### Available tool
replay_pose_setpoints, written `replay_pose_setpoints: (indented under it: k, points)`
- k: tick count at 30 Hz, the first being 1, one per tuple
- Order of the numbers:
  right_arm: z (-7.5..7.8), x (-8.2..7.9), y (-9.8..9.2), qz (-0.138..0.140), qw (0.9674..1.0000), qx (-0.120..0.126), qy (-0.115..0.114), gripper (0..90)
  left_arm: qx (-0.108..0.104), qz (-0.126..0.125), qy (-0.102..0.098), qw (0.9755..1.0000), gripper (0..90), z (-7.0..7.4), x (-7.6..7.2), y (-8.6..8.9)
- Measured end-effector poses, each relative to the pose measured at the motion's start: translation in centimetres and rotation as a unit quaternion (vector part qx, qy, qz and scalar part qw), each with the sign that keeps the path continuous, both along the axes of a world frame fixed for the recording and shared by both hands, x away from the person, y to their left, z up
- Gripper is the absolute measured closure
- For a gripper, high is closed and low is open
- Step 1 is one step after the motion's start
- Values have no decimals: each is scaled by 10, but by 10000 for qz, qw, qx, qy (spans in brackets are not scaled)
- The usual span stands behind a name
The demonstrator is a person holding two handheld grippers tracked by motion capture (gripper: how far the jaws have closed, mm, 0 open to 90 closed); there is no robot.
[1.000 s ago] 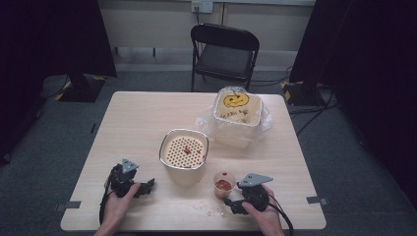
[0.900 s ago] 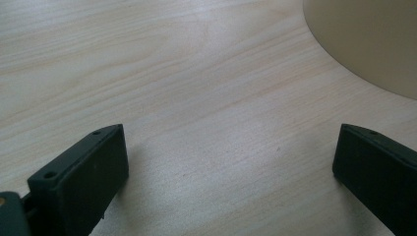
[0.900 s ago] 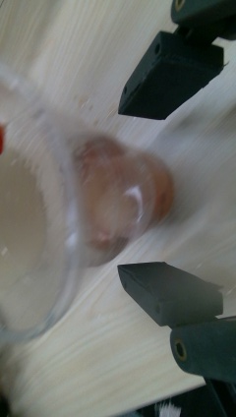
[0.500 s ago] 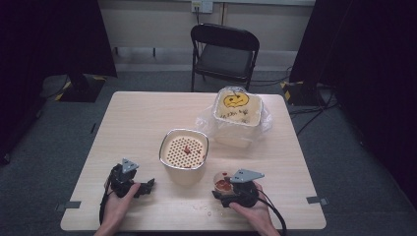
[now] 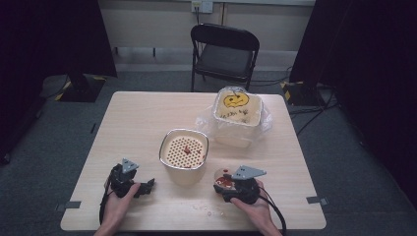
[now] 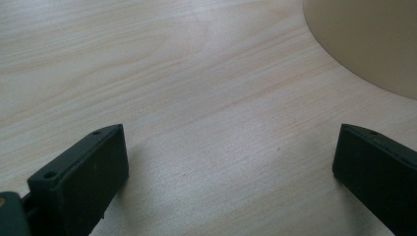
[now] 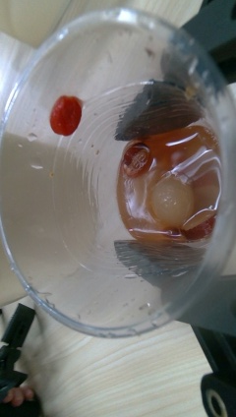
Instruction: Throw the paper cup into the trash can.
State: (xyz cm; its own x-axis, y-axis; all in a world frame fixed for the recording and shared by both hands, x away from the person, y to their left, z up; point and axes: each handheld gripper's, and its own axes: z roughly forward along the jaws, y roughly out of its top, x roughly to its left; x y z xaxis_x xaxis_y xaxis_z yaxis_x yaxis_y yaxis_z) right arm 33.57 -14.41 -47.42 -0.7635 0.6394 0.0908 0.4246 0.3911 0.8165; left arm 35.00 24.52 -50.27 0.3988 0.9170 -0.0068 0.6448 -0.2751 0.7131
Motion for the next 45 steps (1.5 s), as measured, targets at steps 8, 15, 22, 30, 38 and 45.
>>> replay_pose_setpoints:
  k: [8,15,22,30,38,45]
  points:
    - [20,5,-11,-164,9998,108,-48,432,1,-1,0,10000,0,0,0,0]
    - [38,15,-11,-232,9996,81,-150,435,2,-1,1,10000,0,0,0,0]
    - [57,22,-7,-309,9990,-41,-307,439,1,-1,-1,10000,0,0,0,0]
    - [80,35,-2,-398,9981,-107,-449,443,0,-2,1,10000,0,0,0,0]
    - [104,41,10,-393,9955,-339,-799,447,1,-1,0,10000,0,0,0,0]
    - [123,50,24,-352,9911,-724,-1059,448,4,-5,5,10000,0,0,0,0]
